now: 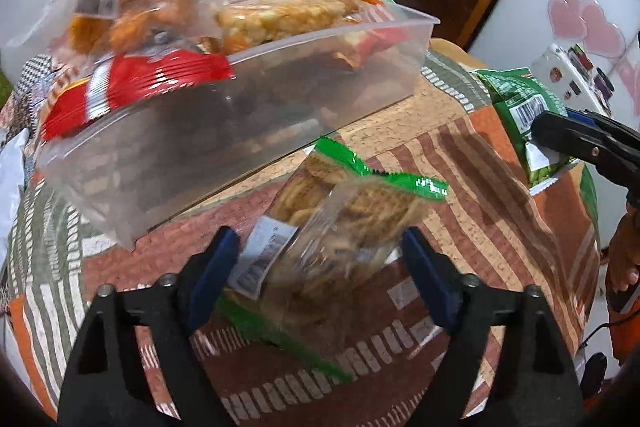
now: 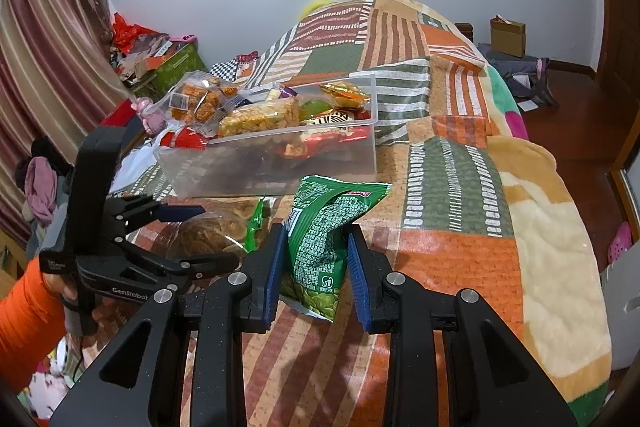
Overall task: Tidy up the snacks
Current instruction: 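Carry the pea bag and cookie bag toward the clear box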
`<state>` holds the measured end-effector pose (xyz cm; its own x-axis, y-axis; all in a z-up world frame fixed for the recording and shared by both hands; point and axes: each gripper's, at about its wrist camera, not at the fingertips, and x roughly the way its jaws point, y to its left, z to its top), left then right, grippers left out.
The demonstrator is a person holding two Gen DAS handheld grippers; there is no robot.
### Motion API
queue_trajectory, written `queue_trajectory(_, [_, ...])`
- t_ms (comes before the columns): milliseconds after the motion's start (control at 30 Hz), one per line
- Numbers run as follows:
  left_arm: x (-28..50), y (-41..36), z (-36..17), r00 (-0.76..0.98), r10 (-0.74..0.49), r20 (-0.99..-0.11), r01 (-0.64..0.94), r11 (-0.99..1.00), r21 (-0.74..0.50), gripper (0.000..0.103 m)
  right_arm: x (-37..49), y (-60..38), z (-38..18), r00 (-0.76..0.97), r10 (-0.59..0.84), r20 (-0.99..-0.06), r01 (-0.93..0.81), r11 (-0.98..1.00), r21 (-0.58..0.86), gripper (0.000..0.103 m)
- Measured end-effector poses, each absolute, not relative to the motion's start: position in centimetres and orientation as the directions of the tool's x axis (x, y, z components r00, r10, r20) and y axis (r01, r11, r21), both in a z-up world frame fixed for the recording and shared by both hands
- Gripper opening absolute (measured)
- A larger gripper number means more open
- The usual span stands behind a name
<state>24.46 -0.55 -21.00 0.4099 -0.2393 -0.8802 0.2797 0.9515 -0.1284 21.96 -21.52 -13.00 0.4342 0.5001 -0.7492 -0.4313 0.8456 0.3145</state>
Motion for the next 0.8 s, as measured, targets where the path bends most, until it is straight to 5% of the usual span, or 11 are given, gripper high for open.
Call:
queue_trajectory(267, [22.6,0.4,-19.7,0.448,-0.256,-0.856,0.222,0.96,-0.171,0.047,21.9,-21.2,-12.5,0.443,0.507,-0.739,-0.439,0.842,0.314,0.028])
queue_trajectory(800, [21.9,1.9,-11.1,0.631,-0.305,-0.713,0.195,0.952,-0.235,0.045,23.8,-20.8,-10.0,0.502,0.503,-0.704,-0.446,0.848,0.287,0.028])
